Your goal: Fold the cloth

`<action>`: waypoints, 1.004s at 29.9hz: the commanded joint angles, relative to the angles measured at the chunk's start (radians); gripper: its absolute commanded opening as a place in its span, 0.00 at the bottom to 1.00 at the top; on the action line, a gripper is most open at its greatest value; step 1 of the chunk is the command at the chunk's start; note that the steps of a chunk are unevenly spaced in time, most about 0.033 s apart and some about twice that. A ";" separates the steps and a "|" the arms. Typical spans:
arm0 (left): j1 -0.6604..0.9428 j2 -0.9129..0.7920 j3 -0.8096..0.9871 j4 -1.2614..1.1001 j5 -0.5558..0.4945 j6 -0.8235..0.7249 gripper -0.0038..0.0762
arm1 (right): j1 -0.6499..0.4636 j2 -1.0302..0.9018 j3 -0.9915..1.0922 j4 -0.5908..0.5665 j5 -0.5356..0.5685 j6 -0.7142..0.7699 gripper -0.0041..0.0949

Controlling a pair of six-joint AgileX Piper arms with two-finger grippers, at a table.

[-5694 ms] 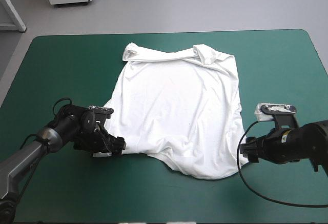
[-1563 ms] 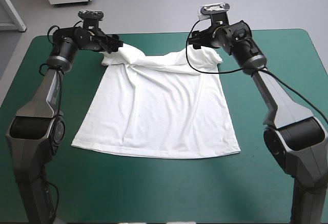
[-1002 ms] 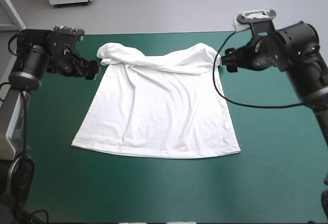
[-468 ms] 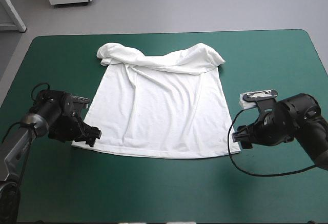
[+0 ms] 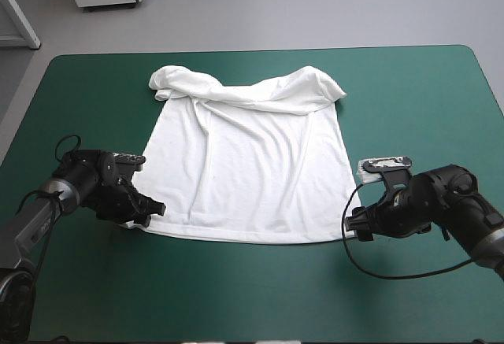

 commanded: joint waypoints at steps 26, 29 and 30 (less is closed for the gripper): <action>-0.006 -0.004 -0.015 -0.089 -0.117 0.039 0.04 | -0.006 0.346 -0.017 0.153 -0.287 -0.057 0.03; -0.006 -0.027 -0.050 -0.088 -0.117 0.039 0.04 | -0.006 0.285 -0.039 0.133 -0.298 -0.054 0.02; -0.006 -0.039 -0.066 -0.086 -0.114 0.039 0.04 | -0.006 0.267 -0.050 0.127 -0.298 -0.050 0.02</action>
